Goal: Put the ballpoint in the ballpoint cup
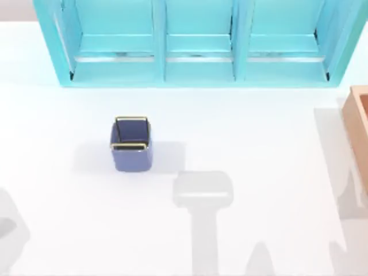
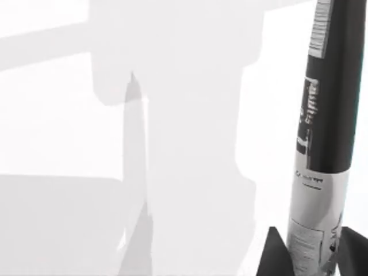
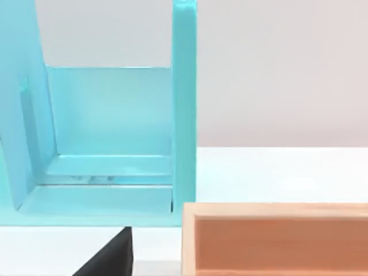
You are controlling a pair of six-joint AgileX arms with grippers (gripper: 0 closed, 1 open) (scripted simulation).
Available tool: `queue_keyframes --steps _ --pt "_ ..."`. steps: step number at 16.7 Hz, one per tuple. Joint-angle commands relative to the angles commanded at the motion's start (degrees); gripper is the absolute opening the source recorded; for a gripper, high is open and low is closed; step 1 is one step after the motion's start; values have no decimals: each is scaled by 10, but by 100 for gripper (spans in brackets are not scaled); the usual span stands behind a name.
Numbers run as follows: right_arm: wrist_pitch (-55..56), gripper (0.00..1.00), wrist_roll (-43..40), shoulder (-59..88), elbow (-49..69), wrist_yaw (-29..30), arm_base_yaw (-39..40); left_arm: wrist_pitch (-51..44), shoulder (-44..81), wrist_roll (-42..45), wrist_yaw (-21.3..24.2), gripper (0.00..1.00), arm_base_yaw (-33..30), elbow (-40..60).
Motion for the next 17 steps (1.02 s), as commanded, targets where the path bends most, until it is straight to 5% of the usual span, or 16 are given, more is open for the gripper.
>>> queue_keyframes --steps 4,11,17 --pt "0 100 0 0 0 0 0 -86 -80 53 8 0 48 -1" --pt "0 100 0 0 0 0 0 -87 -83 59 3 0 45 0" --pt "0 100 0 0 0 0 0 64 -34 98 -125 0 -61 10"
